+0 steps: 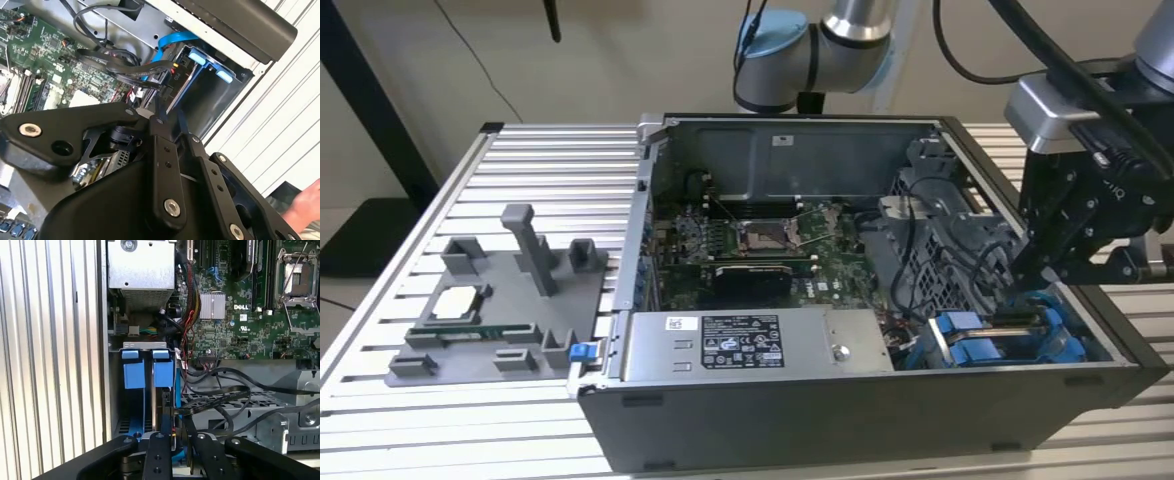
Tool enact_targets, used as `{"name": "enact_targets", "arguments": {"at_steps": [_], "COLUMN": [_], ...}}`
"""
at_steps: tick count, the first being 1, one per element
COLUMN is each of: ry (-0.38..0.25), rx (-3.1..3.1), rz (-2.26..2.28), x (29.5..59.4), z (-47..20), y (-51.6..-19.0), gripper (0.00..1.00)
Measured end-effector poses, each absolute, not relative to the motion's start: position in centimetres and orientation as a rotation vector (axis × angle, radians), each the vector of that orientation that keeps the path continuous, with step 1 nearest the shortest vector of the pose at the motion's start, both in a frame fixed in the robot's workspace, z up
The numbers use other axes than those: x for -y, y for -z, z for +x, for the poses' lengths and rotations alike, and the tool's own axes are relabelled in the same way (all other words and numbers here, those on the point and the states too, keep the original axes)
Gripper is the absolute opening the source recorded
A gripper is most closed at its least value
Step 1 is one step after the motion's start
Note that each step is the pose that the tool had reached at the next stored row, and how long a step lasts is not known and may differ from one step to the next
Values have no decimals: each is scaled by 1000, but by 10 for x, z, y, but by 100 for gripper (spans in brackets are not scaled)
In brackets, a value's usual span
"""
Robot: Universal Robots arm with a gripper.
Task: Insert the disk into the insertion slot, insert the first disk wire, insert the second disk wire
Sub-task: 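Insert the second disk wire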
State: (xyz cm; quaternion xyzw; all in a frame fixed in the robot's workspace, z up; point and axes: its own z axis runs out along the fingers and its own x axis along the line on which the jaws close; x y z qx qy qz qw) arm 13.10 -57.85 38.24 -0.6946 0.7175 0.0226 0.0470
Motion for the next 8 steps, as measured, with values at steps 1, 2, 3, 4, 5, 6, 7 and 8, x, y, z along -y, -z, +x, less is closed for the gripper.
{"name": "enact_targets", "arguments": {"at_steps": [1,2,3,4,5,6,7,8], "ry": [-69,-69,-69,-69,-69,-69,-69,-69], "rx": [-2189,-2189,-2189,-2189,-2189,-2189,-2189,-2189], "rz": [-2119,-2119,-2119,-2119,-2119,-2119,-2119,-2119], "x": [579,579,578,579,579,579,579,579], "z": [131,131,131,131,131,131,131,131], "y": [-382,-383,-383,-383,-383,-383,-383,-383], "gripper": [100,100,100,100,100,100,100,100]}}
